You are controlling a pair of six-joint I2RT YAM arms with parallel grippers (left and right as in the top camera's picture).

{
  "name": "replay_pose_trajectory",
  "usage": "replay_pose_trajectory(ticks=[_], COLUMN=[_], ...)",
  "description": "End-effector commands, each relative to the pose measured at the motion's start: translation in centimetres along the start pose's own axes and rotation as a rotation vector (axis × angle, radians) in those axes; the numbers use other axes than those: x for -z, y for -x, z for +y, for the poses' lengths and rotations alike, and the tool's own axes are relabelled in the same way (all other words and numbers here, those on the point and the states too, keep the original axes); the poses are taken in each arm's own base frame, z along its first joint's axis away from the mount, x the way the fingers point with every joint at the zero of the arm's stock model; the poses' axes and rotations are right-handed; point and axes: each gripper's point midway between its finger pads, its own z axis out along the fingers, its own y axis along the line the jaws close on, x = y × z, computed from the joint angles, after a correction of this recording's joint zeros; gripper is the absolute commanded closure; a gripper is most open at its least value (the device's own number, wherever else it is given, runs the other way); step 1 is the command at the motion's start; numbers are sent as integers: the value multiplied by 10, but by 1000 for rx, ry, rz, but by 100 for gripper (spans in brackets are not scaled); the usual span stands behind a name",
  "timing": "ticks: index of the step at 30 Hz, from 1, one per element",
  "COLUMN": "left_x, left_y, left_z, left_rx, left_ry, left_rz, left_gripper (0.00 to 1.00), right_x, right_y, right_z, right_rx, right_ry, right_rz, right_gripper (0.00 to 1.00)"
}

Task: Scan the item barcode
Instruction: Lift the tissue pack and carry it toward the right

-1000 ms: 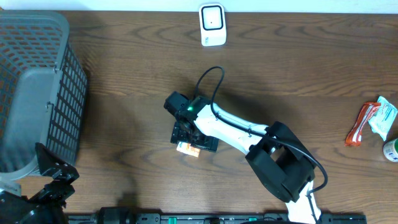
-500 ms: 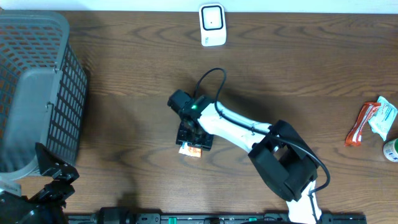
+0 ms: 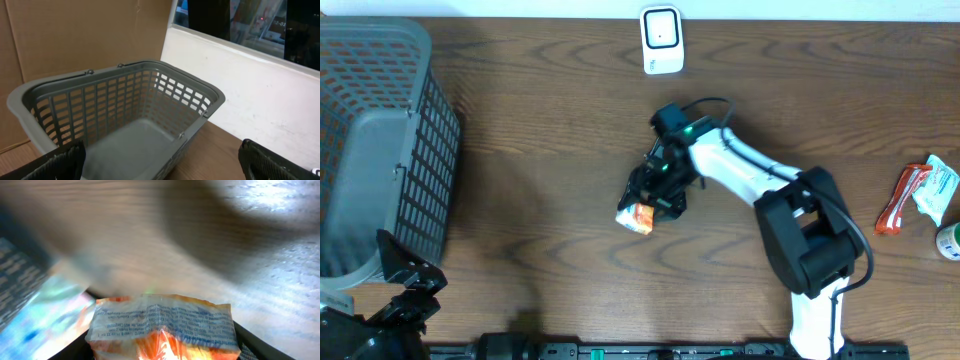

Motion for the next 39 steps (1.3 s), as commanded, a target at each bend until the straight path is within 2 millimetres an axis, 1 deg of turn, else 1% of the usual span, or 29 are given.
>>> replay_pose_trajectory(ticks=[1,4,7,9,13,17,24,28,37,39], left_x=[1,1,1,1,1,1,1,1,1,1], left_y=[0,0,0,0,0,0,0,0,0,0], left_z=[3,3,3,3,3,3,3,3,3,3], left_rx=[0,0,0,0,0,0,0,0,0,0], left_ry=[10,10,10,10,10,10,10,10,10,10], left_rz=[-5,-5,-5,-5,-5,-5,-5,-5,-5,-5], left_gripper=[2,2,2,2,2,2,2,2,2,2], right_x=[15,28,36,39,47,58,67,70,76,78], right_y=[-9,-2,4,4,0,-7,0,1,-3,-4], right_z=[17,13,8,7,11,23,19,15,19,22], right_rx=[56,27,-1,-17,-25,-8,-14,-33,-28,-8], right_ry=[193,225,235,246,299,399,419,421,462,485], right_rz=[112,102,91,95,125,172,151,151,169,175], right_gripper=[37,36,34,32,32,34,36,36,37,38])
